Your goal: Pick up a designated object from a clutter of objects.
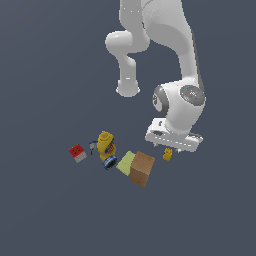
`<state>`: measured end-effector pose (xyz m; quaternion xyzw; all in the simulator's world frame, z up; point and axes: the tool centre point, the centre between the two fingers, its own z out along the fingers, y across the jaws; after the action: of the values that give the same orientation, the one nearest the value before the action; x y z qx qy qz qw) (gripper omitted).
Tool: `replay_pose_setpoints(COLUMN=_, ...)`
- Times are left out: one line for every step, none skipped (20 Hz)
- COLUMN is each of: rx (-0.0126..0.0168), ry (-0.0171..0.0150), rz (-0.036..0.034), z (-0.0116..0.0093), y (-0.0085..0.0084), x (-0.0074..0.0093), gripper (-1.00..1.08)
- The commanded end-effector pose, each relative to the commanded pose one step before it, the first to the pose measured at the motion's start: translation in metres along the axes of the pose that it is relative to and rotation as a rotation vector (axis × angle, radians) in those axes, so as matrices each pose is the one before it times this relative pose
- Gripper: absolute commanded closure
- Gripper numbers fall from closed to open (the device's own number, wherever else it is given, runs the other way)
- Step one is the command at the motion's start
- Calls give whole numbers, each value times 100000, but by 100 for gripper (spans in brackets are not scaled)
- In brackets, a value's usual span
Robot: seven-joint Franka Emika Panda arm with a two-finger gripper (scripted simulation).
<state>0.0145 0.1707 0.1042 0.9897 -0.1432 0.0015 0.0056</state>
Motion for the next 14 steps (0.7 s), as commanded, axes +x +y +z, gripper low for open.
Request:
replay_pose_setpoints(rx=417, ry=-86, rz=2326, z=1179, y=-851, x=-587, gripper=-92)
replay_pose_setpoints(rx=119, ry=-70, rz=687, z=381, y=-260, x=-215, gripper=-92)
replay_pose_setpoints(rx=107, ry=-66, rz=616, z=341, y=-229, x=-197, gripper=-92)
replay_pose_setpoints(rx=95, ry=-60, rz=545, z=301, y=-199, x=-178, gripper=-92)
replay_pose_setpoints(rx=83, ry=-54, rz=473, z=261, y=-170, x=-157, gripper=-92)
replay_pose_setpoints(rx=70, ry=-47, rz=400, z=221, y=-143, x=-135, gripper=-92)
replay_pose_setpoints(rx=57, ry=-39, rz=324, z=181, y=-117, x=-113, gripper=-92)
replay_pose_setpoints(rx=46, ry=-32, rz=262, z=141, y=-86, x=-86, gripper=-92)
replay_pose_setpoints(rx=31, ry=-22, rz=179, z=101, y=-65, x=-65, gripper=-92)
replay_pose_setpoints(rx=21, ry=-14, rz=117, z=60, y=-34, x=-35, gripper=-92)
replay_pose_setpoints(rx=0, ry=0, rz=0, z=20, y=-29, x=-27, gripper=-92)
replay_pose_setpoints(rx=-81, ry=-60, rz=-283, z=-83, y=76, x=37, gripper=-92)
replay_pose_setpoints(rx=0, ry=0, rz=0, z=34, y=-1, x=-2, gripper=-92)
replay_pose_setpoints(rx=0, ry=0, rz=0, z=102, y=-2, x=-5, gripper=-92)
